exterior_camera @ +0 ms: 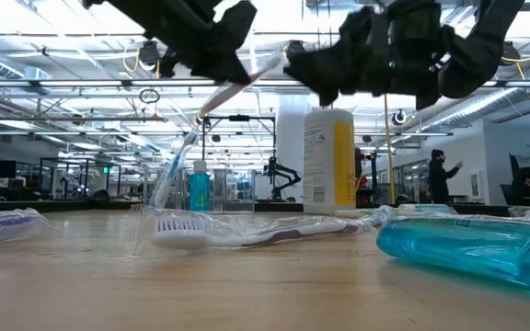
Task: Pick & Place toothbrushing station
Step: Put the orange toothbrush into the transparent organizer
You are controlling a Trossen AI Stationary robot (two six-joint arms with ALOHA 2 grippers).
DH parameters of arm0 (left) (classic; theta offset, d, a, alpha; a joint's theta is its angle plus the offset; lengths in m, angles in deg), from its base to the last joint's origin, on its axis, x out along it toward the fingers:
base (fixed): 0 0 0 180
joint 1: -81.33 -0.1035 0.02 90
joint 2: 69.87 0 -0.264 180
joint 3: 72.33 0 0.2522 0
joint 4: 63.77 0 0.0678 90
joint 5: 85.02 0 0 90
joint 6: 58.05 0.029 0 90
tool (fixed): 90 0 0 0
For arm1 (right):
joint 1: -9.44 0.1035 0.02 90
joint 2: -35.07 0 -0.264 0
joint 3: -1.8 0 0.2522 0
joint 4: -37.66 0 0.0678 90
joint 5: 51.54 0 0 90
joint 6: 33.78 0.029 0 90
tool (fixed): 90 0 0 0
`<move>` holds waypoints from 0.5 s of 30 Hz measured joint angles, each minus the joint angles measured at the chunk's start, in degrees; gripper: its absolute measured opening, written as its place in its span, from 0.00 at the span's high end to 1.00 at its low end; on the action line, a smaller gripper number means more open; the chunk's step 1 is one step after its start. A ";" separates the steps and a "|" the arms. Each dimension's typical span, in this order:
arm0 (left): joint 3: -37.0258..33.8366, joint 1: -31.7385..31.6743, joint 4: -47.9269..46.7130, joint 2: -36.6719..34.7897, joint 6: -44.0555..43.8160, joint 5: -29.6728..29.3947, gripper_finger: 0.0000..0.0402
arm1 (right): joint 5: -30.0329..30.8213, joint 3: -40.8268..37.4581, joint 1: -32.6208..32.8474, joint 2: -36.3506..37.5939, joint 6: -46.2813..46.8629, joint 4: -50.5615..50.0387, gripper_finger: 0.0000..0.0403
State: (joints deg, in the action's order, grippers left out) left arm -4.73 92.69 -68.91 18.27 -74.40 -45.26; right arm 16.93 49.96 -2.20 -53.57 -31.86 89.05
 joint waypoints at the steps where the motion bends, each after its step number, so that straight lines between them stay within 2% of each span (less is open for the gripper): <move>1: 0.00 -0.21 2.16 -0.02 1.29 0.02 0.98 | 2.12 0.00 0.85 0.00 0.85 1.64 0.64; 5: 0.02 -0.38 8.32 0.38 4.84 0.10 0.95 | 17.50 0.00 3.85 0.00 5.93 4.36 0.64; 7: 0.00 -0.20 9.23 0.42 6.97 0.89 0.96 | 22.03 0.00 4.61 0.00 7.54 4.36 0.64; 12: 0.00 0.02 9.50 0.39 7.69 2.73 0.99 | 22.90 0.00 5.62 0.00 7.90 4.69 0.64; 15: 0.00 -0.09 9.99 0.39 7.77 6.52 0.96 | 22.86 0.00 6.14 0.00 7.90 5.32 0.64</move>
State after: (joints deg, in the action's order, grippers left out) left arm -4.73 92.60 -58.92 18.66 -66.63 -38.74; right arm 39.78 49.96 3.94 -53.57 -23.96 94.37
